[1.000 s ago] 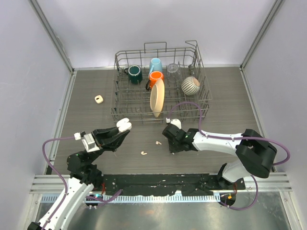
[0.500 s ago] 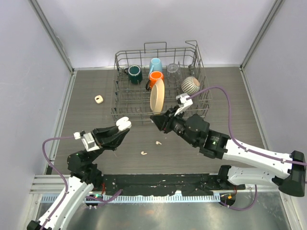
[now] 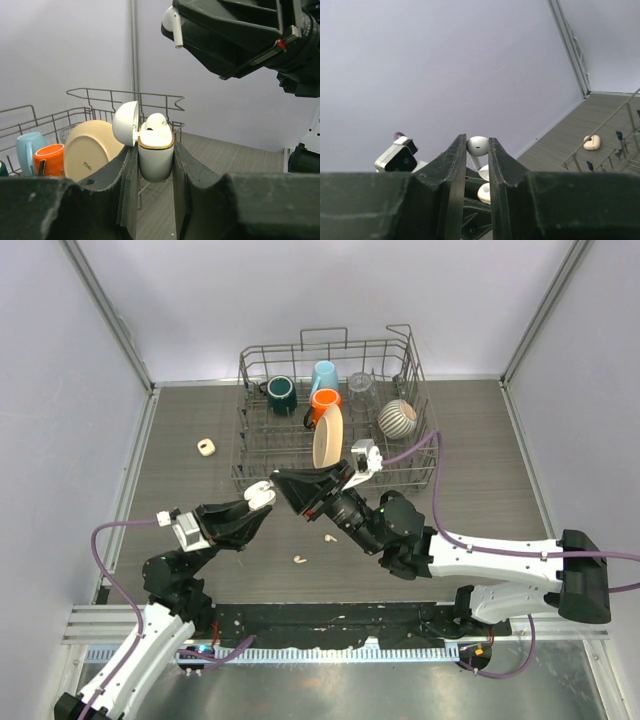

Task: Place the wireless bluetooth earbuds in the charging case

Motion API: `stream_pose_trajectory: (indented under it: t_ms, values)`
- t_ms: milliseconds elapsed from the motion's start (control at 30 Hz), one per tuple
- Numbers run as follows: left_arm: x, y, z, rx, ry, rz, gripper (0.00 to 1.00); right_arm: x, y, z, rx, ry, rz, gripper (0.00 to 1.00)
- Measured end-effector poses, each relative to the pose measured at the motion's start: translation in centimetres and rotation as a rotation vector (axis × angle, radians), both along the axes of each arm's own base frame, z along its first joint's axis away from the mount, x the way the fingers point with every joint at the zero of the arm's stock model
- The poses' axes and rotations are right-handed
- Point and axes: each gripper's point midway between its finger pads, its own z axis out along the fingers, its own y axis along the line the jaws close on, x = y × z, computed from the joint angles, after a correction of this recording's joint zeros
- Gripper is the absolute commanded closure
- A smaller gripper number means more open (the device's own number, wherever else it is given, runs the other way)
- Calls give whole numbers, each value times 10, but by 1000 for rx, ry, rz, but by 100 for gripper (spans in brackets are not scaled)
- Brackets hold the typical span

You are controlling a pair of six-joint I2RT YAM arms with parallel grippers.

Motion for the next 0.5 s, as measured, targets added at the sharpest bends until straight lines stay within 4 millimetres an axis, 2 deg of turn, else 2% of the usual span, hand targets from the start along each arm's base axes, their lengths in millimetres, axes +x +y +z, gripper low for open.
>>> stream_pose_trajectory:
  t_ms: [200,500]
  values:
    - [1,-1,0,-1,2,-1,100,-11,12,3,23,-41,34,99]
    - [-1,-1,3,-14,0,-10,100,-13,34,-20,-51,-50,63,99]
